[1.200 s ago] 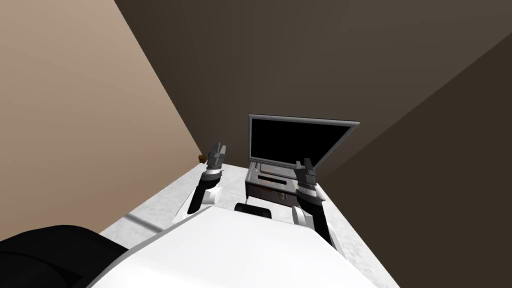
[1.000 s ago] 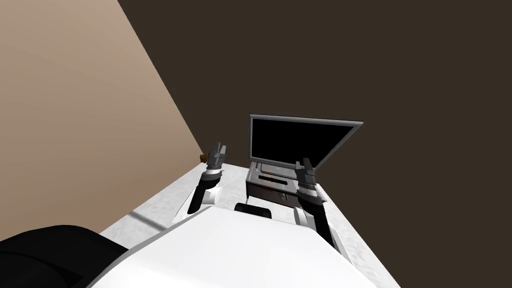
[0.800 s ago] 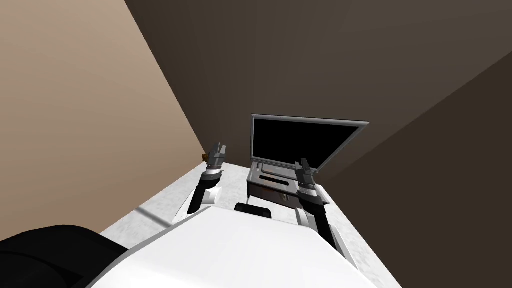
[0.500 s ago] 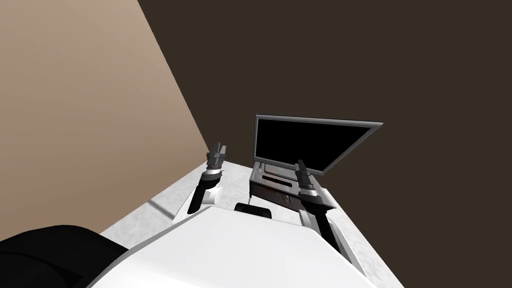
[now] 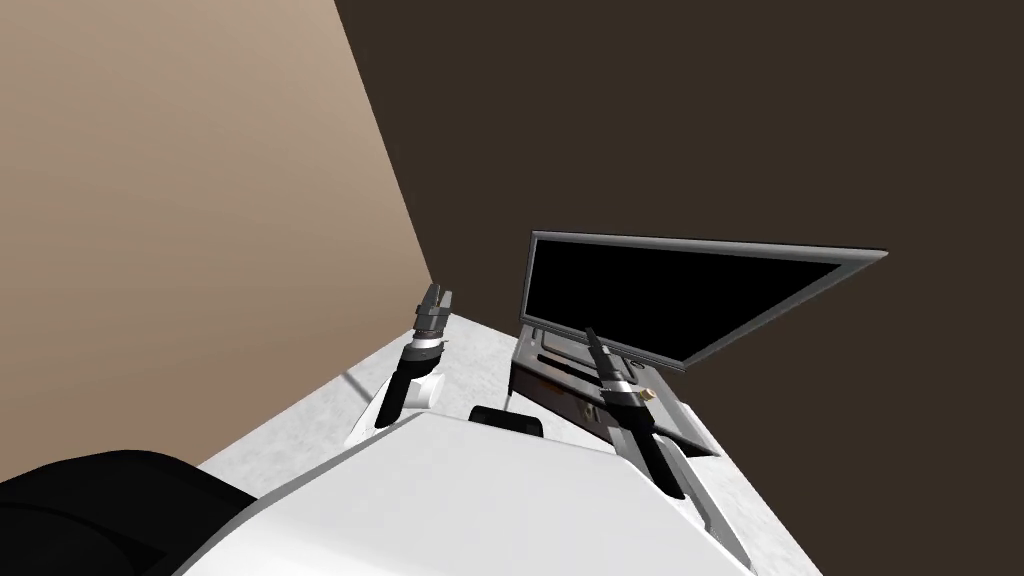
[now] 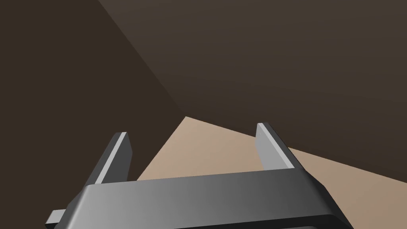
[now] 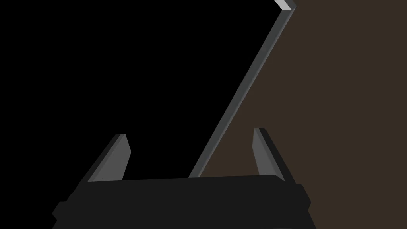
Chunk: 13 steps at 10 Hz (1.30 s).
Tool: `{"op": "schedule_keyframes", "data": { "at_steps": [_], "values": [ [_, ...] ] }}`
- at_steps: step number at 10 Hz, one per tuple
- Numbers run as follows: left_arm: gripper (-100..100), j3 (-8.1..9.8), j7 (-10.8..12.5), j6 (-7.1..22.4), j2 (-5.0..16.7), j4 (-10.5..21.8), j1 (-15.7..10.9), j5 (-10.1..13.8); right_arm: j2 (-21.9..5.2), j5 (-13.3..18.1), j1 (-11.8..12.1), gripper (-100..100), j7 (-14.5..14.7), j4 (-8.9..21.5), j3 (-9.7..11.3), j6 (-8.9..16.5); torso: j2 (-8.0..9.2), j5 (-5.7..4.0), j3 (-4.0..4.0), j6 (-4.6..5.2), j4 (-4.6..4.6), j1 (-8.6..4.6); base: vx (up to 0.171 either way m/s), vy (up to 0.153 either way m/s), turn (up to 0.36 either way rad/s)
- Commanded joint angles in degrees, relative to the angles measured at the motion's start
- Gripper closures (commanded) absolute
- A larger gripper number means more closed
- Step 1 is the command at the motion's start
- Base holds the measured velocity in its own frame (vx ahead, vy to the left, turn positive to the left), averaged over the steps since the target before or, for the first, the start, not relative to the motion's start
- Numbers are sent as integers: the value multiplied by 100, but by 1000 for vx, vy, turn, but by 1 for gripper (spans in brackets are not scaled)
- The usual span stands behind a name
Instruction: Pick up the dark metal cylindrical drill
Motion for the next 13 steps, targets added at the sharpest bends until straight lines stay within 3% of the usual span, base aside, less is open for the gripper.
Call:
{"op": "schedule_keyframes", "data": {
  "at_steps": [1,3,4,7,10,12,13],
  "values": [
    [0,0,0,0,0,0,0,0,-266,152,12,-100,131,286,-45,92,0,0,0,0,0,0,11,58,248],
    [0,0,0,0,0,0,0,0,-564,375,4,-100,311,648,-24,249,-5,-1,-3,0,-1,-2,7,62,316],
    [0,0,0,0,0,0,0,0,-564,375,4,-100,311,681,-24,249,-5,0,-3,0,-2,-2,14,35,104],
    [0,1,0,0,0,0,0,0,-1038,726,21,-100,567,1245,97,535,-6,-3,-4,1,-2,-11,17,34,294],
    [0,1,0,0,1,0,1,0,-1205,845,36,-100,646,1504,164,641,-7,-3,-4,3,-2,-15,22,20,173],
    [0,1,0,0,1,0,1,0,-1554,1081,82,-100,791,1904,340,867,-6,-4,-4,3,-1,-17,22,20,334],
    [0,1,0,0,1,0,1,0,-1554,1081,82,-100,791,1923,340,867,-8,-3,-5,2,-2,-17,23,5,129]
  ]
}}
